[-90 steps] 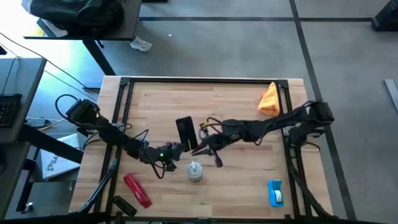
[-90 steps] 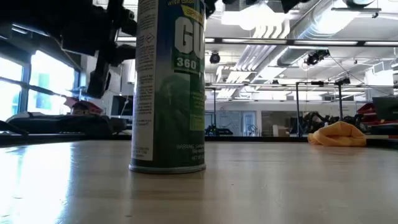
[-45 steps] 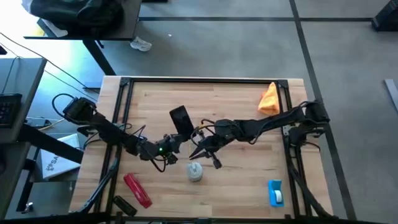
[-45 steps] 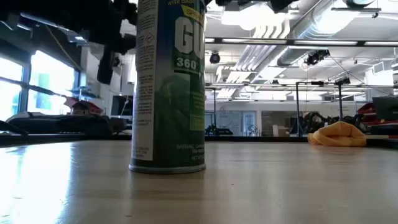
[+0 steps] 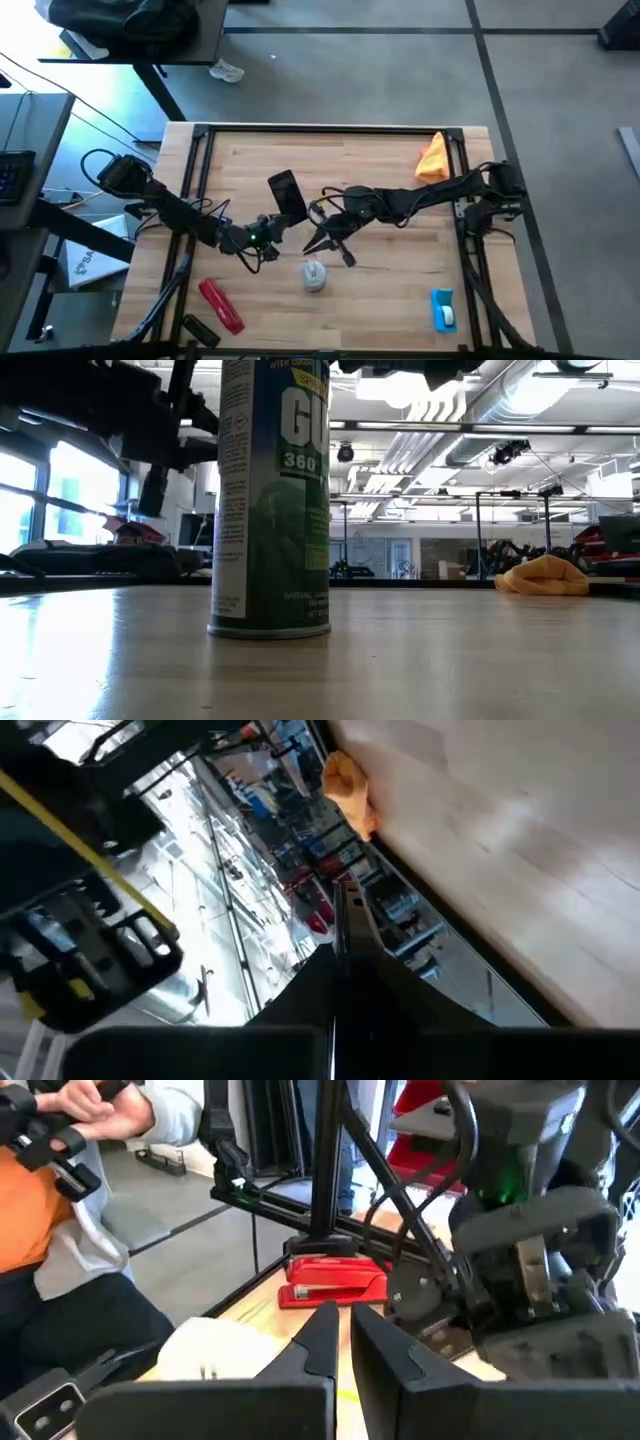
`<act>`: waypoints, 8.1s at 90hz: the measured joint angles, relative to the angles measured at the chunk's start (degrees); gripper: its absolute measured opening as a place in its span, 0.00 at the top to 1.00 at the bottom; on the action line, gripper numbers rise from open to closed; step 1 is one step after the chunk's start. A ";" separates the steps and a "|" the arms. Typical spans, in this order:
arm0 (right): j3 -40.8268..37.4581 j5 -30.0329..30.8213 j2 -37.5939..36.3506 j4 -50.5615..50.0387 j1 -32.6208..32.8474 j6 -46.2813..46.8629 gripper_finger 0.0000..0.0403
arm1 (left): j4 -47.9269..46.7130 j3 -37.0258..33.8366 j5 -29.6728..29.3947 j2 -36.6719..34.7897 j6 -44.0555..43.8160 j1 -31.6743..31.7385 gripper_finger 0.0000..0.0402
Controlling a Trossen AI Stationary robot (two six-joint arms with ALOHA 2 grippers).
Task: Apply microfiber cloth
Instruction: Spray the front and back of the cellphone using a spray bottle
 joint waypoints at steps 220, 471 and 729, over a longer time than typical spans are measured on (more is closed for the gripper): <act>-0.09 3.07 -0.35 -4.90 1.95 2.97 1.00 | -0.34 1.59 6.23 0.03 -1.95 0.48 0.96; -0.04 6.15 0.35 -7.60 2.36 5.57 1.00 | -5.87 2.07 6.41 0.04 -8.17 -1.92 0.96; 14.86 70.17 22.84 -14.75 29.77 40.50 1.00 | -31.59 -2.24 -4.69 -17.74 -141.48 -28.99 0.96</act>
